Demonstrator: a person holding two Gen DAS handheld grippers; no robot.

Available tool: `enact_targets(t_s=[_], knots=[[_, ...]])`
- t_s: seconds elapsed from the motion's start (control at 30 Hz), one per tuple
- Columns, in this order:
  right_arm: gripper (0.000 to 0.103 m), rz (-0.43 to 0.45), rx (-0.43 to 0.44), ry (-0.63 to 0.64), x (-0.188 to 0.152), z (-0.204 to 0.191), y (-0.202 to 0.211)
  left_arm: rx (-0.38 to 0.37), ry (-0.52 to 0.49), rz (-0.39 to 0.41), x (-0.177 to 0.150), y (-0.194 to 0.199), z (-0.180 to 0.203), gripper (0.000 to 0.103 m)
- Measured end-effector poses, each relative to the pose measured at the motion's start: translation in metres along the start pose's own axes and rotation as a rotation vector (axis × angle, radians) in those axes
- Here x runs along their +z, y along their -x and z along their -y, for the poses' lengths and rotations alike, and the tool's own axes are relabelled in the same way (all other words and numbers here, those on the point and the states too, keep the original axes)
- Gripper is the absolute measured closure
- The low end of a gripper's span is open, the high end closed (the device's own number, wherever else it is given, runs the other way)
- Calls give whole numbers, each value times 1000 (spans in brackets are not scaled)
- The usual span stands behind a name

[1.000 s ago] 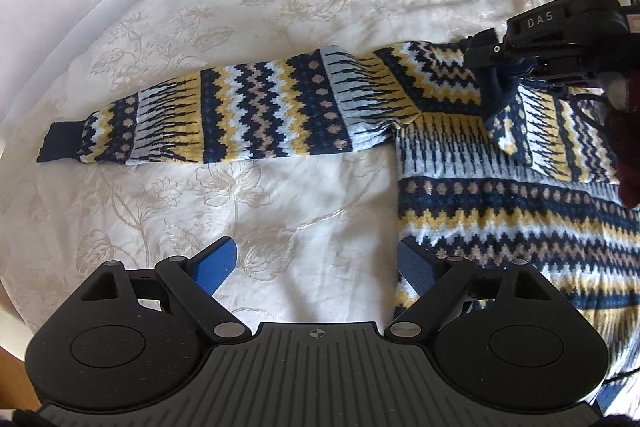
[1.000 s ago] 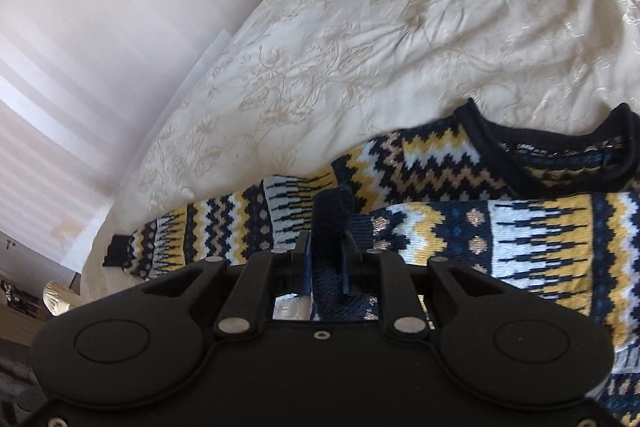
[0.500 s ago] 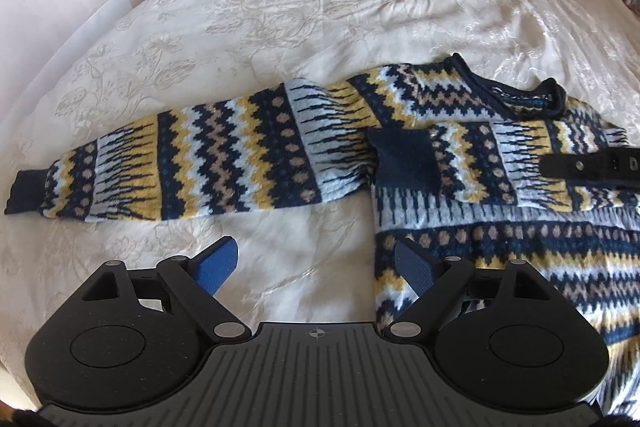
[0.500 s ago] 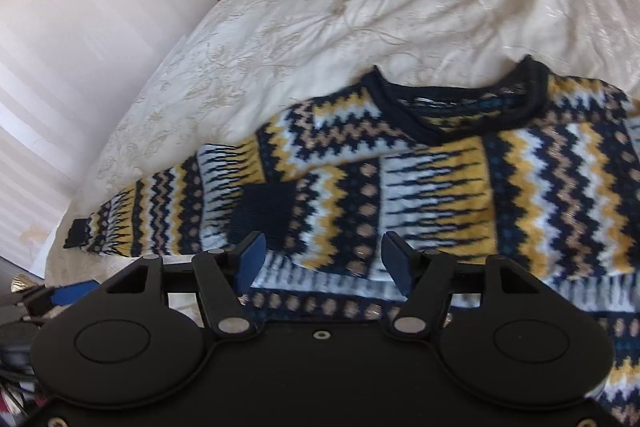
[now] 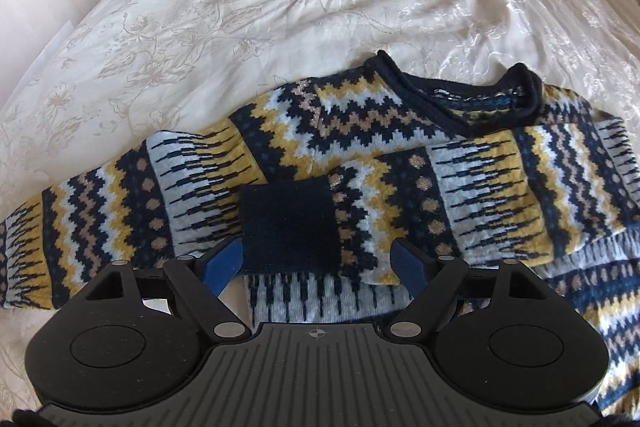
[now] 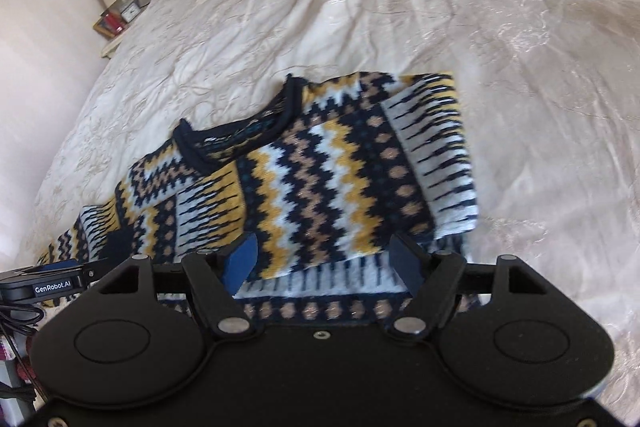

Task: Fold small clothes
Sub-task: 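Carry the held sleeve across the sweater front and open the right tool, then move the left tool toward the other sleeve's navy cuff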

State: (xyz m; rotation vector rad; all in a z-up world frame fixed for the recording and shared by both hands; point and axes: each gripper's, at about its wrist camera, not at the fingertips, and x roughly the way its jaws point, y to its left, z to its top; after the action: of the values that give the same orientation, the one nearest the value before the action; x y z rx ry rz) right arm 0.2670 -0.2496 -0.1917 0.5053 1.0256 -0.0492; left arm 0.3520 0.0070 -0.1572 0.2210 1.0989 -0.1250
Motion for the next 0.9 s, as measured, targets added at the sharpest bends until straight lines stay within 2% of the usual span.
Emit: enact_targets(t_s=[0.13, 0.2, 0.23, 0.3, 0.33, 0.4, 0.53, 0.57, 0.63, 0.67, 0.7, 0.8, 0.9], knots=[[27, 10, -32, -33, 15, 29, -5, 63, 16, -94, -3, -36, -6, 23], [27, 13, -40, -49, 24, 42, -10, 36, 58, -143, -11, -53, -16, 20], [27, 15, -44, -57, 28, 48, -13, 6, 94, -143, -15, -58, -23, 19], [27, 21, -48, -79, 37, 59, -21, -30, 168, -133, -23, -63, -37, 7], [27, 22, -49, -93, 42, 65, -25, -38, 185, -133, -25, -64, -41, 5], [27, 23, -47, -125, 50, 76, -34, -53, 192, -124, -29, -66, -46, 3], [27, 4, -29, -148, 61, 88, -50, -32, 174, -121, -32, -67, -45, 0], [29, -5, -21, -145, 61, 88, -53, -27, 176, -121, -32, -67, -44, 0], [45, -31, -10, -137, 63, 87, -60, -17, 181, -119, -33, -67, -43, 0], [68, -49, -9, -126, 65, 84, -63, -13, 182, -117, -34, -66, -42, 0], [85, -55, -18, -104, 66, 79, -63, -10, 182, -114, -35, -66, -42, 0], [85, -29, -86, 65, 69, 49, -54, -8, 182, -106, -37, -65, -39, 0], [83, -36, -158, 113, 65, 41, -58, -5, 181, -106, -37, -64, -31, 0]])
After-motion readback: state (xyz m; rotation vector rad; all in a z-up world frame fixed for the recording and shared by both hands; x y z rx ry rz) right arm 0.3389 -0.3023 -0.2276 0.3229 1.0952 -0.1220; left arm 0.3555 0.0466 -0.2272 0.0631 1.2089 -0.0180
